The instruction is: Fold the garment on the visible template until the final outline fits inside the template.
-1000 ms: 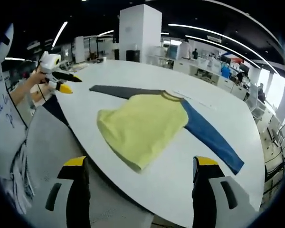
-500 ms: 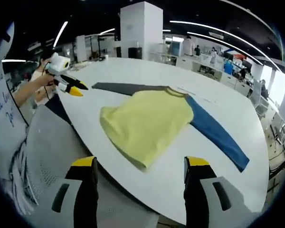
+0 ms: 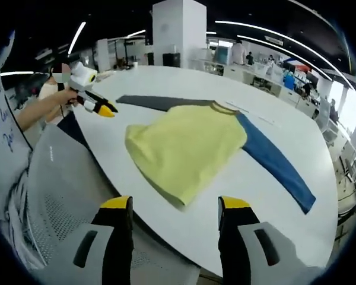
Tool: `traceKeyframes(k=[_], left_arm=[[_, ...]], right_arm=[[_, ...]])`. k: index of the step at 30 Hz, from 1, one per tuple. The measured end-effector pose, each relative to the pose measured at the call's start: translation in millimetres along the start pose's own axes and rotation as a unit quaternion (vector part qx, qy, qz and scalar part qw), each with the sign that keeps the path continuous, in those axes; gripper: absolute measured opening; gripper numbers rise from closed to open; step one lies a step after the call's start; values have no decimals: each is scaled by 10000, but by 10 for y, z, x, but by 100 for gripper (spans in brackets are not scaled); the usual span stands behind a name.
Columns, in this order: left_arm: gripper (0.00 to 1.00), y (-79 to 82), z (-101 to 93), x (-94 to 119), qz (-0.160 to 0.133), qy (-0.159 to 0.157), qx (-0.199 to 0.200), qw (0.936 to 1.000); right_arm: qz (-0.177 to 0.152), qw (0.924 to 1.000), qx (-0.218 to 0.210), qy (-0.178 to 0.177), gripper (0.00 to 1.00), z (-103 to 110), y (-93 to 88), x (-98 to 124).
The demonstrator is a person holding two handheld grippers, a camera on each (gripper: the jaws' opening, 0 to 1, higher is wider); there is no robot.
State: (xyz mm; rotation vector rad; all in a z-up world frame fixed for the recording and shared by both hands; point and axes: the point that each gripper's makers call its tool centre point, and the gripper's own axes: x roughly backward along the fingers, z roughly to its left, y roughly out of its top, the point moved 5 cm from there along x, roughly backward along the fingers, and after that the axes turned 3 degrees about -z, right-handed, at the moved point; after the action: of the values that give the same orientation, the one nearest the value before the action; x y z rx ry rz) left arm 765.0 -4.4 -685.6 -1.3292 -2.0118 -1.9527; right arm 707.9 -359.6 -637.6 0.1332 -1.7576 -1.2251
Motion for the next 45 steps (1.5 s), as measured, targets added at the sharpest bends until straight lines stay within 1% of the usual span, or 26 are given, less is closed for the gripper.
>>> traceKeyframes(k=[3,6,8,14,18,22,25,29,30,31,34,37,41,45], left_arm=[[18,5,3,-67,15,-67,73,10000],[17,-4,47,-142,72,-88,127,9999],[17,-29,59,-195,139,-175,275,9994],[14,-102,101,-309,351,-157,358,9986],[11,-111,186,-379,345,-41,445,9984],[10,-146,229,-461,549,-95,535,9970],[10,-150,213,-505,565,-140,558,9967],[10,-164,187,-551,653,-162,520,9964],[9,-163,186,-549,698,-116,409,9967],[9,-151,189,-552,675,-92,303,9972],[9,-142,182,-552,706,-126,374,9967],[8,-134,182,-561,716,-129,344,9968],[7,-151,171,-590,737,-132,343,9966],[7,-167,135,-605,776,-184,327,9963]], right_arm=[[-2,10000,-1,24,50,3,3,-23],[15,10000,27,74,47,16,9,-47],[56,9999,65,100,44,21,1,-62],[74,9999,32,135,43,0,-38,-69],[118,9998,10,134,42,-7,-71,-62],[119,9999,-25,119,42,-48,-99,-52],[128,9999,-21,99,42,-65,-103,-56],[124,9999,-46,104,42,-72,-105,-64],[144,9998,-53,110,41,-74,-113,-72],[148,9998,-72,105,41,-78,-118,-78],[205,9997,-104,125,40,-61,-147,-115],[242,9995,-106,184,40,-36,-162,-153],[481,9986,69,191,39,-28,-213,-228],[545,9981,52,281,38,-50,-238,-301]])
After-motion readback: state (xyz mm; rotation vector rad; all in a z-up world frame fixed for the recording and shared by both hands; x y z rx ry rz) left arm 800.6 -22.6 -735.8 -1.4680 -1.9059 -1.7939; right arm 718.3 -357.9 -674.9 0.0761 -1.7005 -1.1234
